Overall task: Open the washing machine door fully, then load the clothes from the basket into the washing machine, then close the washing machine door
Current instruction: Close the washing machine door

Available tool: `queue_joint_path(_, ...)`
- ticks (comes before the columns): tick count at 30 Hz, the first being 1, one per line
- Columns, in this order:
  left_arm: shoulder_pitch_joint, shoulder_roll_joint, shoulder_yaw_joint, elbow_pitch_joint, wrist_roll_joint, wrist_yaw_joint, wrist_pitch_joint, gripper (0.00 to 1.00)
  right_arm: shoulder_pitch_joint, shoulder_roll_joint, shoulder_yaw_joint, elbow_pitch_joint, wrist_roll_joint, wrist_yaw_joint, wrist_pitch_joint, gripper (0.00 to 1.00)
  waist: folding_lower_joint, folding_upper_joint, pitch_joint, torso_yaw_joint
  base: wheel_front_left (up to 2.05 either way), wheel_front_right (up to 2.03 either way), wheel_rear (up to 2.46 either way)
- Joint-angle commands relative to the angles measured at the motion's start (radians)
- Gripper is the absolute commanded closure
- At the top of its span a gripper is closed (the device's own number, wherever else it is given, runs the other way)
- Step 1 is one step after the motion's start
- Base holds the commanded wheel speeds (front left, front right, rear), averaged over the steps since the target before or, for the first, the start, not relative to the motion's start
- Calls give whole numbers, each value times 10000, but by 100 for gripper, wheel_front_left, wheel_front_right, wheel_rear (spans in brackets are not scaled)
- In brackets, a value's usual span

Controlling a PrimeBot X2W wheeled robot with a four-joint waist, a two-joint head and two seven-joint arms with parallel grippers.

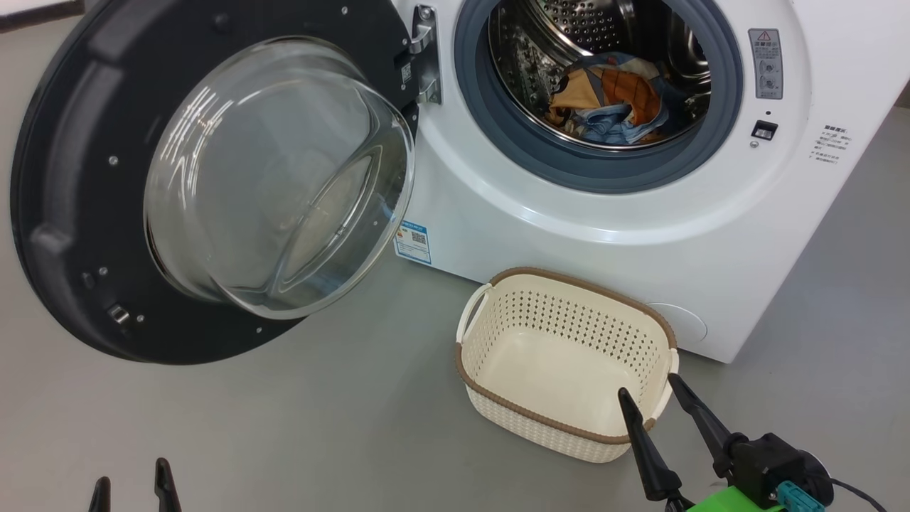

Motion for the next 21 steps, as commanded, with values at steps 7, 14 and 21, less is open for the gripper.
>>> queue_joint_path(7, -306, 97, 323, -345, -70, 82, -65, 0, -458, -33, 296, -123, -103, 16, -48, 0, 0, 0, 44, 16, 0, 0, 0)
queue_joint_path(14, -317, 97, 285, -298, -24, 38, -65, 0, -322, -33, 193, -150, -64, 16, -48, 0, 0, 0, -10, -26, 0, 0, 0)
queue_joint_path(21, -319, 97, 240, -264, 6, 1, -65, 0, -256, -33, 125, -174, -38, 16, -48, 0, 0, 0, -76, -56, 0, 0, 0)
